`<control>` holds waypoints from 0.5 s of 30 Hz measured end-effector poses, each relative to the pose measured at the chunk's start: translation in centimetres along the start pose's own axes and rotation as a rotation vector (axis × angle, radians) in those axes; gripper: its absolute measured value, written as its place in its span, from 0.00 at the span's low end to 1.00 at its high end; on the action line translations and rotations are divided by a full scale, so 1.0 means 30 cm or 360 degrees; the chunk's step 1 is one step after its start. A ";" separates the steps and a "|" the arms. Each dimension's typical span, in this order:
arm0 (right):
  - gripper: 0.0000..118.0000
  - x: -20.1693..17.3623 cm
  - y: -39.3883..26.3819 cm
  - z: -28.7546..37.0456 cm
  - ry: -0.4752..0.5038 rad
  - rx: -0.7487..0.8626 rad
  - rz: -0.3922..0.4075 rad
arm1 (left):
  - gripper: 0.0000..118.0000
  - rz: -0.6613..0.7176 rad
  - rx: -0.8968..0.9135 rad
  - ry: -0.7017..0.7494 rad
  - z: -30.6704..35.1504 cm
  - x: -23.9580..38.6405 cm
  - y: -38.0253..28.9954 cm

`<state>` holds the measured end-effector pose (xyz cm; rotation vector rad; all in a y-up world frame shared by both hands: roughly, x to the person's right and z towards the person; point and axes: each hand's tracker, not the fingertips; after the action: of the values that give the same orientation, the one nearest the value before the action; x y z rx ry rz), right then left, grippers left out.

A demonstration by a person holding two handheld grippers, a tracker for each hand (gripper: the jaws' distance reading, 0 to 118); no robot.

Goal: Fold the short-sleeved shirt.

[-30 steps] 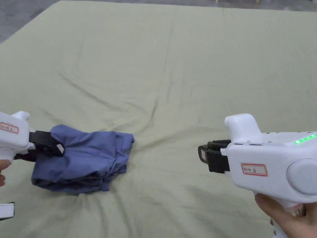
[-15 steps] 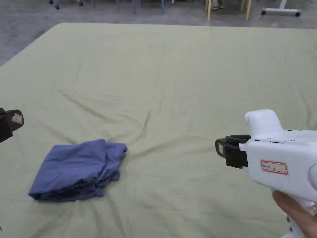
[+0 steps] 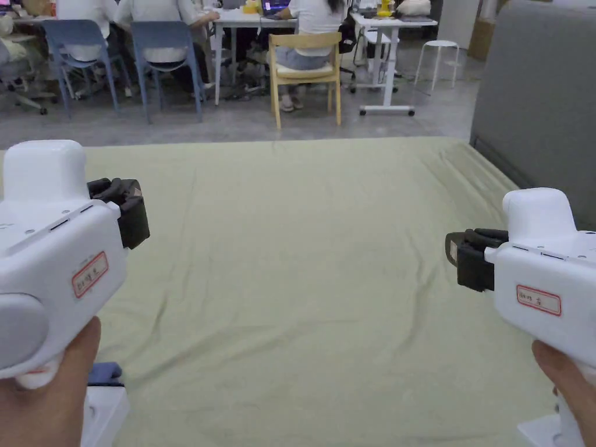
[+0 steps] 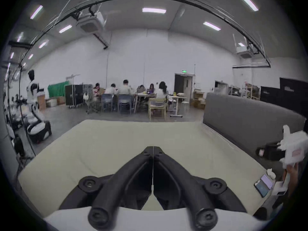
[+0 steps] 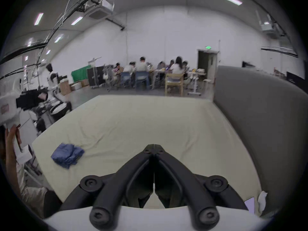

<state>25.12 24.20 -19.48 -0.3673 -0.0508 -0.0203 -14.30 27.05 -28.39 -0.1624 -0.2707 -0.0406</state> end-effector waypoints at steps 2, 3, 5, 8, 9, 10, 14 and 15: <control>0.02 0.034 0.021 0.025 -0.0089 0.0103 0.0013 | 0.00 -0.0086 0.0026 0.0023 -0.015 0.047 0.006; 0.02 0.045 0.025 0.032 -0.0130 0.0151 0.0016 | 0.00 -0.0104 0.0032 0.0031 -0.020 0.061 0.002; 0.02 0.061 0.030 0.038 -0.0189 0.0238 0.0020 | 0.00 -0.0093 0.0039 0.0042 -0.037 0.077 -0.011; 0.02 0.064 0.015 0.039 -0.0265 0.0407 0.0015 | 0.00 -0.0055 0.0032 0.0060 -0.060 0.071 -0.018; 0.07 0.060 0.010 0.039 -0.0291 0.0463 0.0013 | 0.00 -0.0054 0.0025 0.0097 -0.063 0.072 -0.021; 0.25 0.054 0.009 0.039 -0.0309 0.0494 0.0002 | 0.02 -0.0062 0.0037 0.0115 -0.061 0.071 -0.025; 1.00 0.032 0.003 0.011 -0.0373 0.0506 0.0014 | 0.99 -0.0103 0.0062 0.0207 -0.046 0.072 -0.045; 1.00 0.024 -0.007 0.015 -0.0376 0.0525 0.0018 | 0.99 -0.0106 0.0063 0.0216 -0.041 0.069 -0.056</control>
<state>25.82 24.15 -18.95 -0.0387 -0.2824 0.0424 -12.10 25.16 -28.75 -0.1106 -0.1412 -0.1121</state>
